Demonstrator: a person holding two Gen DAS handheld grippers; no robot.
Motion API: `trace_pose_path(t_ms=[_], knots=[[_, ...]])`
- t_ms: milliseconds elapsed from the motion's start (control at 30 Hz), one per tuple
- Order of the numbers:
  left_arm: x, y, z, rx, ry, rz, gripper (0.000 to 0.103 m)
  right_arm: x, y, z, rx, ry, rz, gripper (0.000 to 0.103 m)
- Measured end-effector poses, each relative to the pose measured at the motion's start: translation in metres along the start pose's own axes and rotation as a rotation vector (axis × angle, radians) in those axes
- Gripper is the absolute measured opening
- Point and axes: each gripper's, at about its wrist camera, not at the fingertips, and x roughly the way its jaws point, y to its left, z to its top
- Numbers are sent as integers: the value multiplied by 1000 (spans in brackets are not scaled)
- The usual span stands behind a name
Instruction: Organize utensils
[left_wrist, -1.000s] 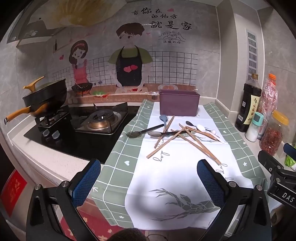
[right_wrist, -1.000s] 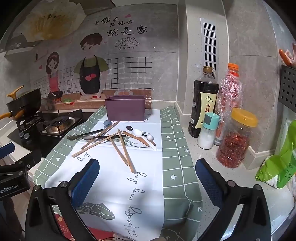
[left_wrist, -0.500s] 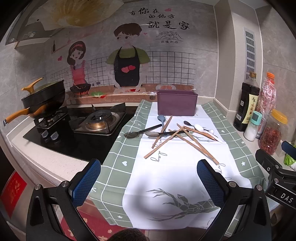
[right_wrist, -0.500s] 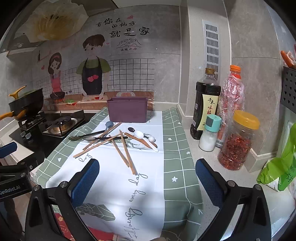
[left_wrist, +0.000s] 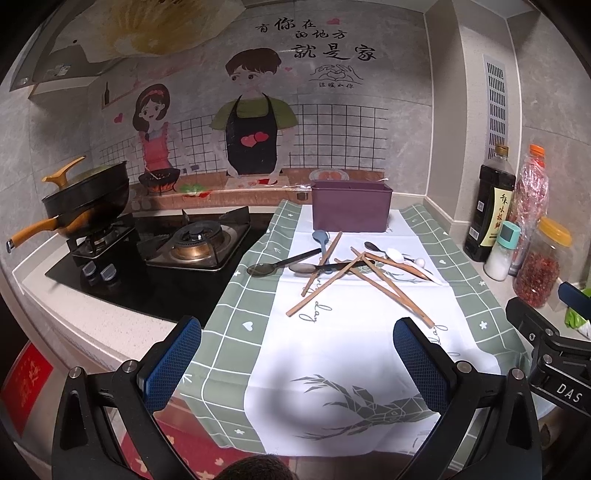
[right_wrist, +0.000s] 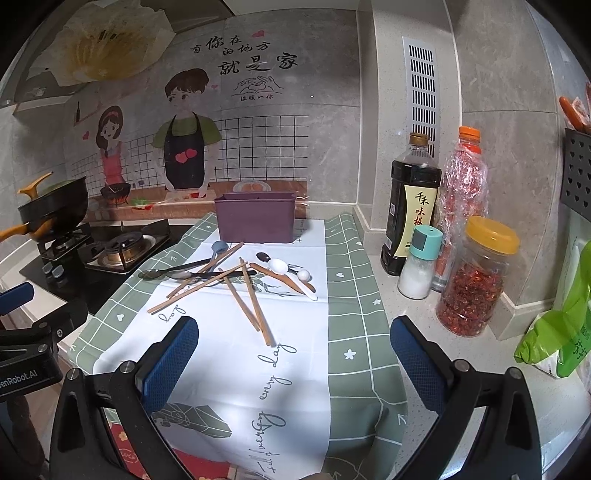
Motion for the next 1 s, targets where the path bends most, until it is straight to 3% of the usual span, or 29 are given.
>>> trace_pose_path(t_ms=[1000], knots=[[-1, 5, -2, -2, -2, 3, 103, 0, -1, 0, 4, 5, 2, 103]])
